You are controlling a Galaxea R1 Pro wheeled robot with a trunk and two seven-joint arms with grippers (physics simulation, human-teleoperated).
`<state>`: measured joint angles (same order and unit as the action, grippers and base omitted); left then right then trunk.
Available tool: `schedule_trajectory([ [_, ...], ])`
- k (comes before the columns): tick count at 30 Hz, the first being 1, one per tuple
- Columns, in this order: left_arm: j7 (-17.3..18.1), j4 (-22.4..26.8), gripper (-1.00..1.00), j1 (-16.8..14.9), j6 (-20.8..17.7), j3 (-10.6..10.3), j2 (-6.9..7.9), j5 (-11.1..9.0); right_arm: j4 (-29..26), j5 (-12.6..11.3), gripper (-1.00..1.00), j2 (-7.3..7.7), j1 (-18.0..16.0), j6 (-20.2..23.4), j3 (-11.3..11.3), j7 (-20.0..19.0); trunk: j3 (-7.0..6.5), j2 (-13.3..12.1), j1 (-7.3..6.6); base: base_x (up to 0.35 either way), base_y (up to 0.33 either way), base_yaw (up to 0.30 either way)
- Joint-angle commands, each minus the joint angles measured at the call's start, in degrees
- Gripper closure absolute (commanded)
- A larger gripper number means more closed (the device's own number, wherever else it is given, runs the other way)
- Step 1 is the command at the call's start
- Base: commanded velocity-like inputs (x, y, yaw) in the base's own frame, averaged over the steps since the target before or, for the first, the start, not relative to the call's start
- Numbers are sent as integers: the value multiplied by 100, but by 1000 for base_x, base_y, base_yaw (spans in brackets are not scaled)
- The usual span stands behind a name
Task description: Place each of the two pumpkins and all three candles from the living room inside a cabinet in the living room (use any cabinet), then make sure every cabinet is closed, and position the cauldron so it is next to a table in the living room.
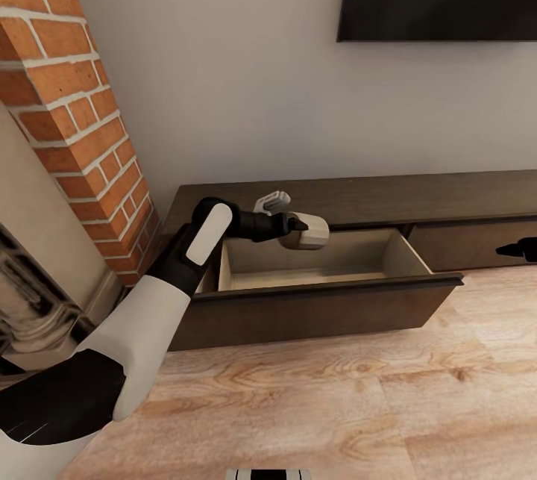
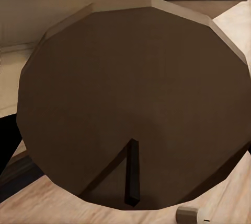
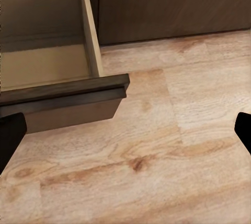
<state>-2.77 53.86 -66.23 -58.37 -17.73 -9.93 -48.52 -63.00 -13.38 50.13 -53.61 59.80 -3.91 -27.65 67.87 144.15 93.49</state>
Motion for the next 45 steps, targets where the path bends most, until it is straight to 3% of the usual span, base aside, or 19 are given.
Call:
schedule_trajectory([
  [1,-28,3,100,-4,-17,-2,0,-35,-1,-4,-100,4,-8,20,-13,-11,5,2,-1,0,0,0],
  [24,-339,-45,100,-4,4,-4,18,8,-55,-15,-100,-7,-9,20,4,-40,8,2,-1,0,0,0],
  [33,-1094,-397,100,-5,-7,-41,6,-6,-485,-7,-100,-126,-9,20,-22,-24,78,2,-1,96,-11,48],
  [43,-1163,-478,100,-10,-16,-46,9,-9,-511,-6,-100,-124,-9,20,1,-21,110,2,-1,221,-68,31],
  [45,-1168,-692,100,-11,-17,-48,9,-9,-511,-6,-100,-126,-9,20,3,-21,110,2,-1,30,-7,1],
])
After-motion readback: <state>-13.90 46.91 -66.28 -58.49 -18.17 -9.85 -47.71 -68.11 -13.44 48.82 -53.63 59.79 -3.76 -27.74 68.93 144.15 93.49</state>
